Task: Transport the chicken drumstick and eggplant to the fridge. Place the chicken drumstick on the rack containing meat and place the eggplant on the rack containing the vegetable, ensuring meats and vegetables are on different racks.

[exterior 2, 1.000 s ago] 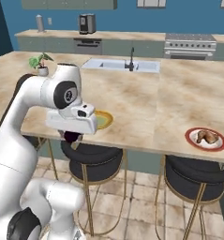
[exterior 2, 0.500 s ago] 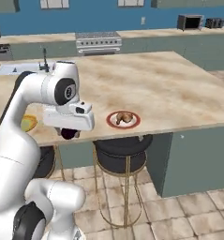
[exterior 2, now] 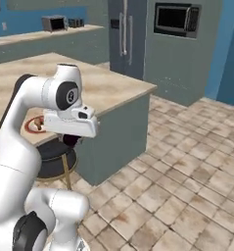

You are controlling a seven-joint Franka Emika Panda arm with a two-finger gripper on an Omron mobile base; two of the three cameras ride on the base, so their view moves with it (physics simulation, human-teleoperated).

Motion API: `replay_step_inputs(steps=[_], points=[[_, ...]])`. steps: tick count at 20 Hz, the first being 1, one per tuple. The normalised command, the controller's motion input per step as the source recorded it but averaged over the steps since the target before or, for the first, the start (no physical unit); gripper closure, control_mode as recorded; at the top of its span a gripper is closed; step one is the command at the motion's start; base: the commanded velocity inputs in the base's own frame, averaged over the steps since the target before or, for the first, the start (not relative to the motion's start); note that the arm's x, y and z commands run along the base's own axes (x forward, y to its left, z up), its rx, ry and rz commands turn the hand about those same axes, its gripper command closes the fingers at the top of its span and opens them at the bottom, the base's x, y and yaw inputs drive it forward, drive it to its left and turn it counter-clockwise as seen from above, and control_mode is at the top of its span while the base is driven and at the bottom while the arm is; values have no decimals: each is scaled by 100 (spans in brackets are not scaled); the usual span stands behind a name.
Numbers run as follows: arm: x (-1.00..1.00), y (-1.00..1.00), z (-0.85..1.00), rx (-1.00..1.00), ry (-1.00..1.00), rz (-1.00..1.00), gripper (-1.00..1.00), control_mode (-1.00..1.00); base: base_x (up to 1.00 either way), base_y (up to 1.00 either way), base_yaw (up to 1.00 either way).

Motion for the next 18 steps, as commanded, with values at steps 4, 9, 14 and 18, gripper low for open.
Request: replay_step_inputs(steps=[4,9,14,18], points=[[0,0,0,0,0,0,100,100,100,-20,-50],[0,0,0,0,0,0,100,100,100,-22,-38],[0,0,0,0,0,0,100,100,100,-2,-22],[0,0,0,0,0,0,100,100,94,-6,-10]])
